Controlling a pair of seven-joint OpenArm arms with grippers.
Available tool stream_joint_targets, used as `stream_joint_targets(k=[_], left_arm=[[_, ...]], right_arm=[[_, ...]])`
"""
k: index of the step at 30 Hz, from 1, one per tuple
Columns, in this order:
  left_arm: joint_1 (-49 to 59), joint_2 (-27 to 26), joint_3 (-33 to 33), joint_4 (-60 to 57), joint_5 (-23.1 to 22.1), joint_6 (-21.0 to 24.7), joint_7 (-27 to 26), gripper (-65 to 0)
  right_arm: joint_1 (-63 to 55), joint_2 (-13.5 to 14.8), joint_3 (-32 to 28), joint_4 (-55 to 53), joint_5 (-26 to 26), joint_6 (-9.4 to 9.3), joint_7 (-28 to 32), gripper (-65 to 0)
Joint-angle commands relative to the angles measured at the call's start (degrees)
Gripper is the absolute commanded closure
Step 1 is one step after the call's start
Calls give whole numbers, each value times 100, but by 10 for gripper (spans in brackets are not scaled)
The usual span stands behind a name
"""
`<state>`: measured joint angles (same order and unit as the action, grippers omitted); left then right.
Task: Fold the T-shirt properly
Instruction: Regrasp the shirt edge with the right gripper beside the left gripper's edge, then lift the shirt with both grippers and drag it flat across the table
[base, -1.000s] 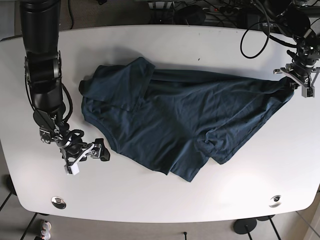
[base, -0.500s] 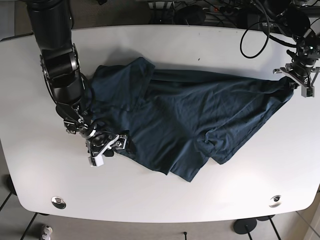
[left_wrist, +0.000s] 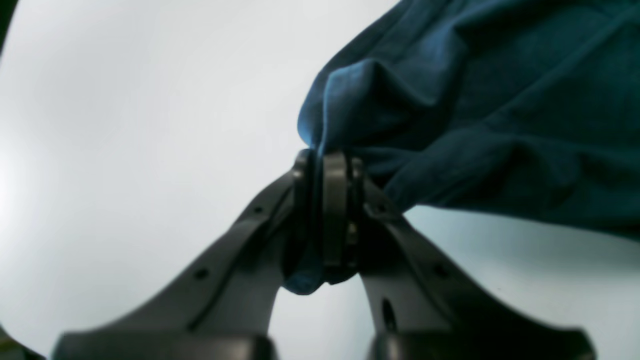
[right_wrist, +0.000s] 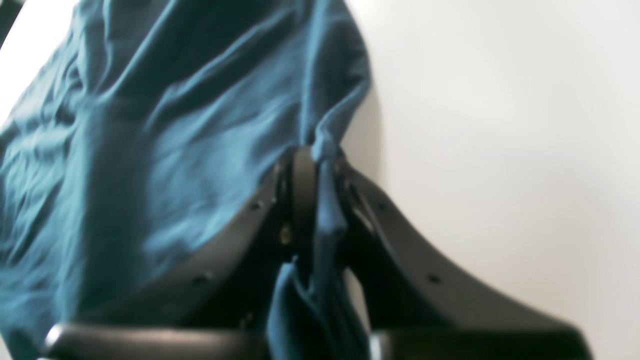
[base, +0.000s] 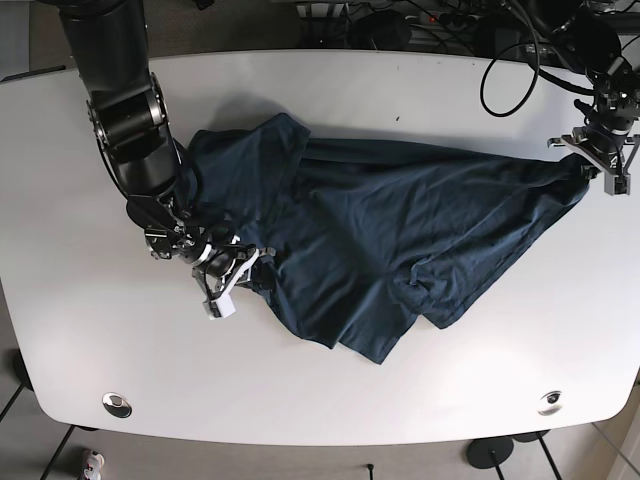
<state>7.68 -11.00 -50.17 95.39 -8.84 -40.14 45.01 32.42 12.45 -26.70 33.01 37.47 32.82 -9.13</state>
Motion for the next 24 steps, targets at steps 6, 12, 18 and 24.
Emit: stream_joint_targets(k=[6,12,18,24], left_arm=[[-140,-126,274,1199,-105,14,338,0],[-878,-135,855,1762,-105,14,1129,0],[-2047,-117,1786,1665,-96,14,1481,0],[-3656,208,2604,698,-70,14,1472,0]], right_arm=[[-1313,1028,1250,3235,925,46,-1720,-21],[-2667,1081,3659,5969,899,46,-3663,-21],[-2368,1116,4327,6479,846,46,-4068,-21],[-636,896,3799,5626,-842,81,-4041,-21]])
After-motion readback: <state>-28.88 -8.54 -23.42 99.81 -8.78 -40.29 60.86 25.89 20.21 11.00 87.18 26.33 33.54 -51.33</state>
